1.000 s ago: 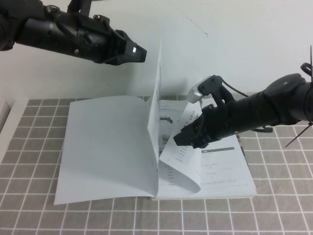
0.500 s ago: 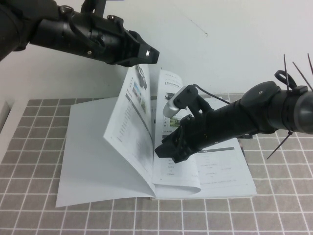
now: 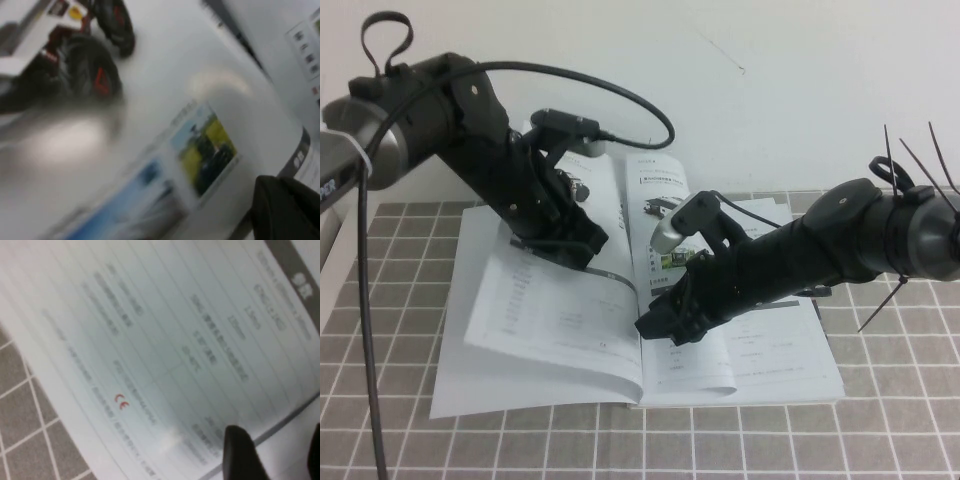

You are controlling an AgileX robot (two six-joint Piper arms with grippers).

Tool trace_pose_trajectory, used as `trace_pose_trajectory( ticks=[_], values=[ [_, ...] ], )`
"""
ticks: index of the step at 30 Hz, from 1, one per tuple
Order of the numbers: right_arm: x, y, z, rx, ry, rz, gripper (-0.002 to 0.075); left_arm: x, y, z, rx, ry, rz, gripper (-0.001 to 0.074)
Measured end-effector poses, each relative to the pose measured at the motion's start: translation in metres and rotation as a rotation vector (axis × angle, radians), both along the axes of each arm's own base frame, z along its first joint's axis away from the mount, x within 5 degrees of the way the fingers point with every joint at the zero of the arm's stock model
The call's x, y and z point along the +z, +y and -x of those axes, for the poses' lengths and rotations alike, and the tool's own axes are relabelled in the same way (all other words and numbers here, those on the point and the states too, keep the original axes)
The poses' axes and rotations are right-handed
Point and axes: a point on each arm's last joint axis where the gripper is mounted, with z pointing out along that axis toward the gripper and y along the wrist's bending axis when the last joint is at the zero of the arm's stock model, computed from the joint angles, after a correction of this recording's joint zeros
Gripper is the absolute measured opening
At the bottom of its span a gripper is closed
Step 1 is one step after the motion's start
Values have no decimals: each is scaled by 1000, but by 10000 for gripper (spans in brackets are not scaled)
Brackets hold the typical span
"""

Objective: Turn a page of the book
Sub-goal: Open the closed book

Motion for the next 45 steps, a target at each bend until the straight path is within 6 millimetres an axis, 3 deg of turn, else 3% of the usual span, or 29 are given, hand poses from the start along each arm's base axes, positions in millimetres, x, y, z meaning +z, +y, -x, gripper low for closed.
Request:
trace_pose_trajectory(
  ticks=[3,9,19,22,25,29,33,41,45],
  values=[
    [0,1,2,17,14,-7,297,-14,1,-3,3,39,-32,-3],
    [17,-3,5,40,4,-29,297,-15,3,-3,3,39,-53,-3],
    [126,-61,4,-44,-206,-139,297,-15,3,-3,6,41,-59,-3],
    [150,-68,14,-41,-259,-162,295,-15,3,-3,7,40,-63,-3],
    [158,-66,20,-16,-281,-158,270,-16,4,-3,15,44,-74,-3],
    [143,-63,19,-4,-262,-56,174,-17,7,-4,28,42,-99,-3],
    [105,-71,3,-96,-164,119,36,-25,16,-5,57,57,-104,-3],
    [18,-74,-16,-147,52,311,1,-75,63,1,202,135,-24,-3],
    [-9,-74,-18,-151,119,339,-1,-97,77,8,251,148,2,-3]
  ],
)
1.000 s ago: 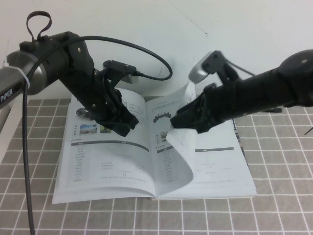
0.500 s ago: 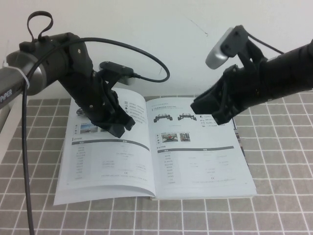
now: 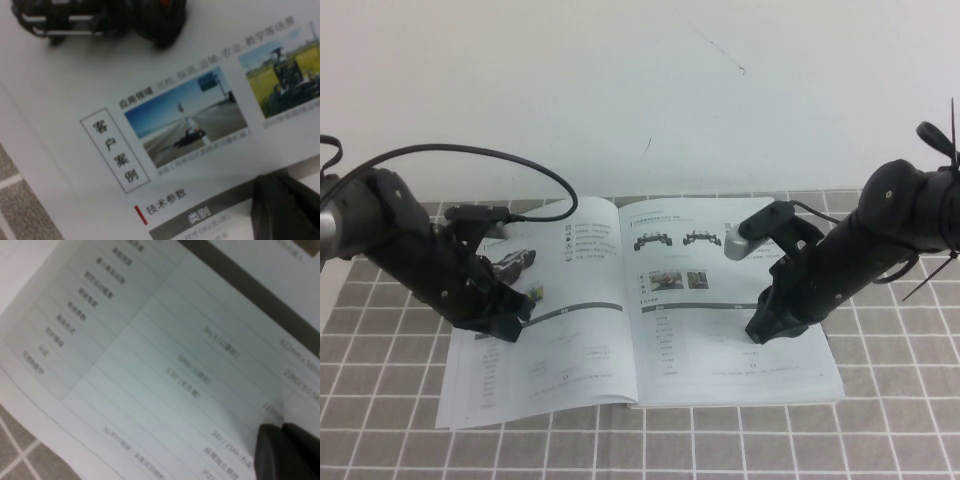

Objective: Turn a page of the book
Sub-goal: Open the closed book

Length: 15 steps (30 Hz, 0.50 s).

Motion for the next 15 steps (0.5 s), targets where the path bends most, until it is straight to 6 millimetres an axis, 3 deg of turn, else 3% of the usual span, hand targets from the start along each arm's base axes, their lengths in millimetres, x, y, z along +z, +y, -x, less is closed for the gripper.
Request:
trace_pose_trajectory(
  ticks=[7,9,15],
  values=[
    [1,7,-3,16,-5,-46,-1,-18,2,1,27,11,40,-3],
    [10,18,-4,59,-23,-97,-1,-19,1,1,29,21,58,-3],
    [44,80,2,248,-99,-178,-1,-21,0,1,37,33,78,-3]
  ],
)
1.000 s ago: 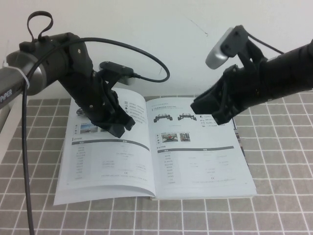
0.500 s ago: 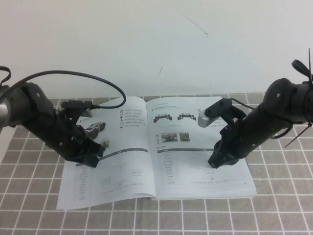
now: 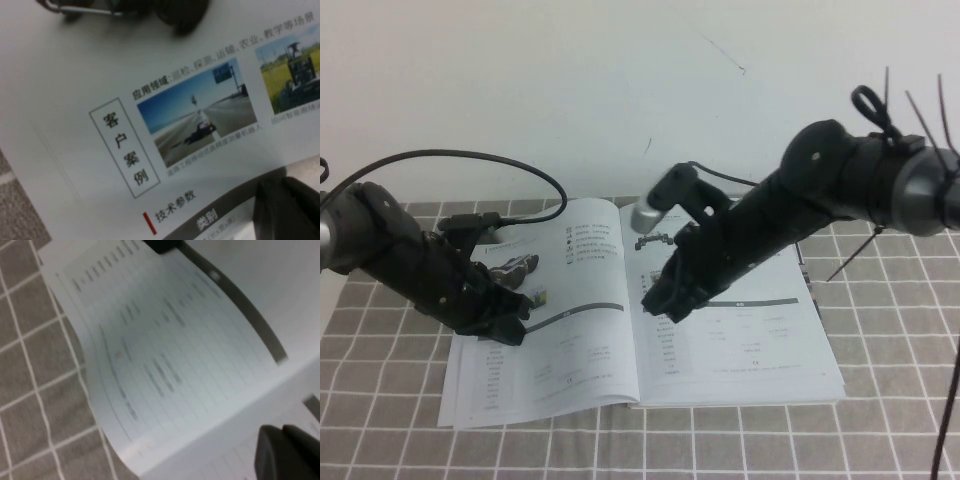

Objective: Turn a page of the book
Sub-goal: Open the closed book

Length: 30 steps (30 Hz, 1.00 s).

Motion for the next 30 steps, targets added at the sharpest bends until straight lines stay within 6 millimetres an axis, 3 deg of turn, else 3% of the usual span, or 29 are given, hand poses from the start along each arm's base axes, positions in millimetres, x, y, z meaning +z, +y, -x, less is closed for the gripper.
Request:
trace_pose_trajectory(
  ticks=[4,9,15,23,30],
  values=[
    [-6,32,-1,52,-21,6,-1,0,0,0,1,2,2,-3],
    [-29,47,-15,21,15,33,-1,2,0,0,0,-6,2,-3],
    [-49,54,-22,21,86,48,-1,8,-2,-1,13,-33,24,-3],
    [-53,54,-23,7,101,62,-1,37,-9,0,2,-132,116,-3],
    [-56,55,-23,-2,102,90,-1,32,-10,-2,12,-129,128,-3]
  ],
)
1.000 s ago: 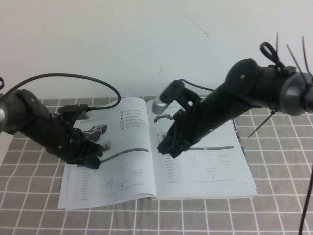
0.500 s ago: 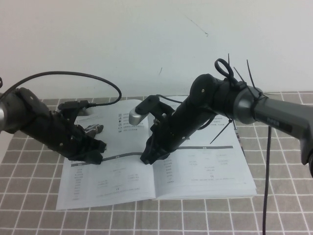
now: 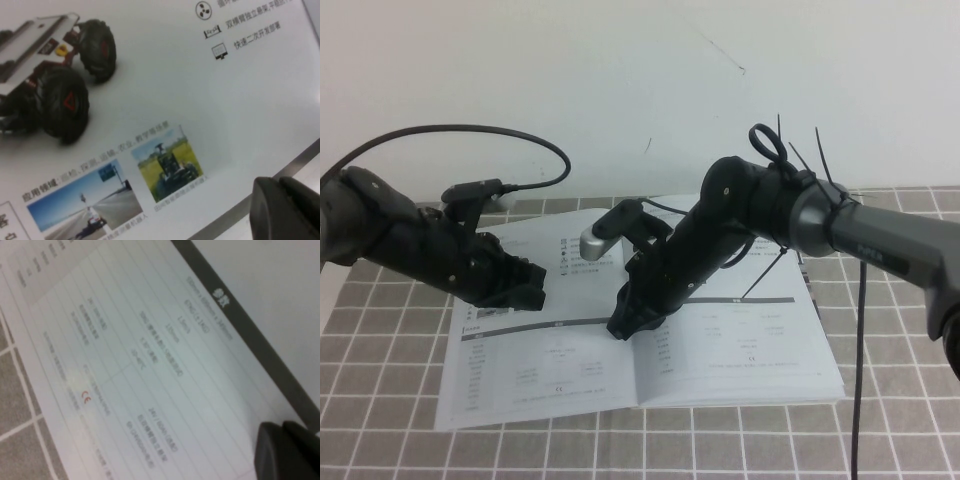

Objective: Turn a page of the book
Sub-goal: Open the closed book

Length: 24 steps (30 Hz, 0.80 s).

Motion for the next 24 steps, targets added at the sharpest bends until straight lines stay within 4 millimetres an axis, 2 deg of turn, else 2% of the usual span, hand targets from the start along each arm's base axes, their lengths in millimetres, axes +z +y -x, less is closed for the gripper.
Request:
trace_pose_trajectory(
  ticks=[9,16,20,22,24],
  values=[
    [-1,2,2,8,-16,26,-1,-29,-2,-1,-24,79,-9,-3],
    [4,3,3,15,-22,23,-1,-31,-2,1,-48,92,-18,-3],
    [34,-2,9,55,-48,30,-1,-15,-3,5,-64,64,-9,-3],
    [59,-5,14,75,-72,19,-1,-2,-3,7,-71,40,-3,-3],
    [93,-12,21,90,-106,-1,-1,16,-3,11,-80,6,4,-3]
  ],
)
